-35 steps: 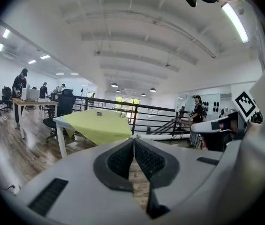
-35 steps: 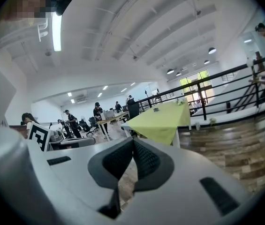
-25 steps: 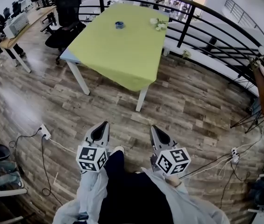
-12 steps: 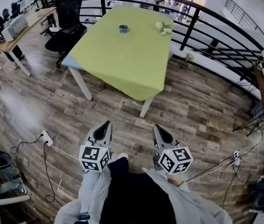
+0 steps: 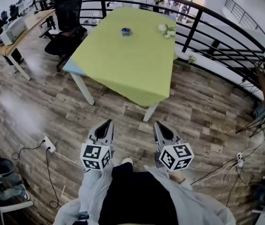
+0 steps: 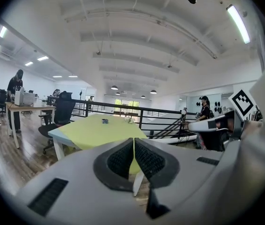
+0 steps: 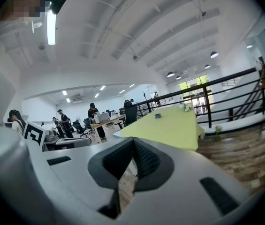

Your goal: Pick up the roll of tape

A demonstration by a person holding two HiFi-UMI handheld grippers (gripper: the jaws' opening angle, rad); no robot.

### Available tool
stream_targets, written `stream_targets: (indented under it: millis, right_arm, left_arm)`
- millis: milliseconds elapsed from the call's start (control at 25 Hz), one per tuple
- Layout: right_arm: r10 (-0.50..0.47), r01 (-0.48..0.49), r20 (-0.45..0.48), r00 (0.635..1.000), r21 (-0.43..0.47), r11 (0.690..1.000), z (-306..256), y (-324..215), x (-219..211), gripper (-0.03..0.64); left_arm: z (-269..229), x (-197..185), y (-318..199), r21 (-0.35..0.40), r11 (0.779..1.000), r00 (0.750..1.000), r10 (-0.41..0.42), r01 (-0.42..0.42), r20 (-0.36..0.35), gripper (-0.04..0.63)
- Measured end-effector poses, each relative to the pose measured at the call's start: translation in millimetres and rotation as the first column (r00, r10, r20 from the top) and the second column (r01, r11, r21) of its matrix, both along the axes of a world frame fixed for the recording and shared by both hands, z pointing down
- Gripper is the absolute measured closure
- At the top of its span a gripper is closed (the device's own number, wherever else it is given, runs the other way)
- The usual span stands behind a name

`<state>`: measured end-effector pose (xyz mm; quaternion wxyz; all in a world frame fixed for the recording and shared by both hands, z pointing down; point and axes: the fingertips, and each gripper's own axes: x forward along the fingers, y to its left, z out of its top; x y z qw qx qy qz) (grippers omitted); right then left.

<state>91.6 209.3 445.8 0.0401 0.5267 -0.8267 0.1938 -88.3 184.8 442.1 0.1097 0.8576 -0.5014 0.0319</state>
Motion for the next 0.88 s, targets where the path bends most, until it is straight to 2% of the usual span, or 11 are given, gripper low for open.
stream_targets:
  millis: [280,400,520,640,880]
  right_arm:
    - [0.015,-0.014,-0.013,1.0,0.066,0.998,-8,-23,-16,0.597]
    - [0.029,-0.03,0.018,0.999,0.063,0.998,-6,-29,-21,0.398]
    - [0.046,-0.048,0.04,0.998,0.055,0.997,-2,-29,-21,0.319]
    - [0.044,-0.046,0.024,0.999,0.047,0.998,2,-30,-21,0.295]
    - [0.026,-0.027,0.014,1.0,0.052,0.998,2,-48,-25,0.293]
  left_arm:
    - [0,-13,-19,0.006,1.0,1.0,0.028,-0.028,0.008,0.574]
    - [4,-24,-23,-0.005,1.0,1.0,0.023,-0.023,0.012,0.574]
    - [10,-32,-22,-0.02,1.0,1.0,0.009,-0.009,0.007,0.574]
    - [16,-38,-23,-0.037,0.999,1.0,-0.013,0.013,-0.003,0.574]
    - [21,-50,-35,-0.051,0.998,0.999,-0.047,0.046,-0.026,0.574]
